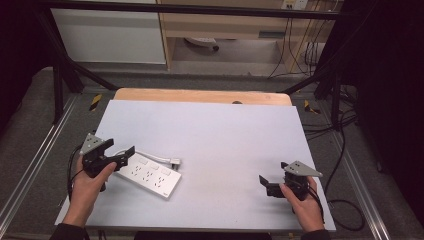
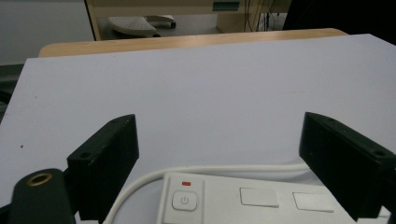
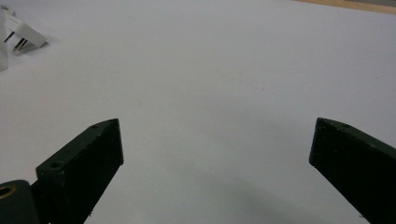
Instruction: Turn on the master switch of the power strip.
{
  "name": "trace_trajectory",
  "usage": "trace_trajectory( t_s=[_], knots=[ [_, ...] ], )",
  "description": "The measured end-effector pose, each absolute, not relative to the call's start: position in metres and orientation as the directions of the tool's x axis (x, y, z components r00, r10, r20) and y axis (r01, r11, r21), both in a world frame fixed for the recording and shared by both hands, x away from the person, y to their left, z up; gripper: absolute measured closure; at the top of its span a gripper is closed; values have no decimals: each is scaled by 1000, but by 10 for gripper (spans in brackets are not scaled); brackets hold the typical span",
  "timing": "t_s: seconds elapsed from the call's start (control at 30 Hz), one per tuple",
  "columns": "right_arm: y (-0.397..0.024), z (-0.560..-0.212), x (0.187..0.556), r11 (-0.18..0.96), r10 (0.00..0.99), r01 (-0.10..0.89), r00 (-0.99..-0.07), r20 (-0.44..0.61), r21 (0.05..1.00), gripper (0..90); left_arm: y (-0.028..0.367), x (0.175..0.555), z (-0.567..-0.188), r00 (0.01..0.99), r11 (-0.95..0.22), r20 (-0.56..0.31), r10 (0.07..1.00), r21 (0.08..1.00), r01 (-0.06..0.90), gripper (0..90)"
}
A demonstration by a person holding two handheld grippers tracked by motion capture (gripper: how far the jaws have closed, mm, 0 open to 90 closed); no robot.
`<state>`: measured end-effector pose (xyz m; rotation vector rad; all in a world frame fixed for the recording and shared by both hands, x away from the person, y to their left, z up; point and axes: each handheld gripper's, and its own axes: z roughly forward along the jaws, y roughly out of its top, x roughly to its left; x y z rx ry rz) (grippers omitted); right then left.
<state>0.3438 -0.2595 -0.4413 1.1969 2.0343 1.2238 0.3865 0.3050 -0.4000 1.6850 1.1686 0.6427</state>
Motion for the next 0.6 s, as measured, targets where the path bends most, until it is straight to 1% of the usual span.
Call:
trace_trajectory(
  t_s=[0.17,0.3,0.33,0.4,0.6],
  knots=[
    [-259,-441,344,218,863,439,-503,38,872,33,303,389,-405,411,-108,-86,908,898,427,158],
    [-259,-442,344,219,863,441,-504,39,871,33,303,389,-407,409,-113,-83,909,894,433,158],
    [-259,-442,344,220,862,440,-505,38,871,33,303,390,-408,410,-113,-84,908,894,434,177],
    [-259,-441,344,217,862,439,-506,40,872,33,303,390,-409,404,-115,-82,911,891,439,241],
    [-258,-442,344,216,862,440,-505,41,871,33,302,390,-410,406,-129,-73,911,885,448,302]
  ],
)
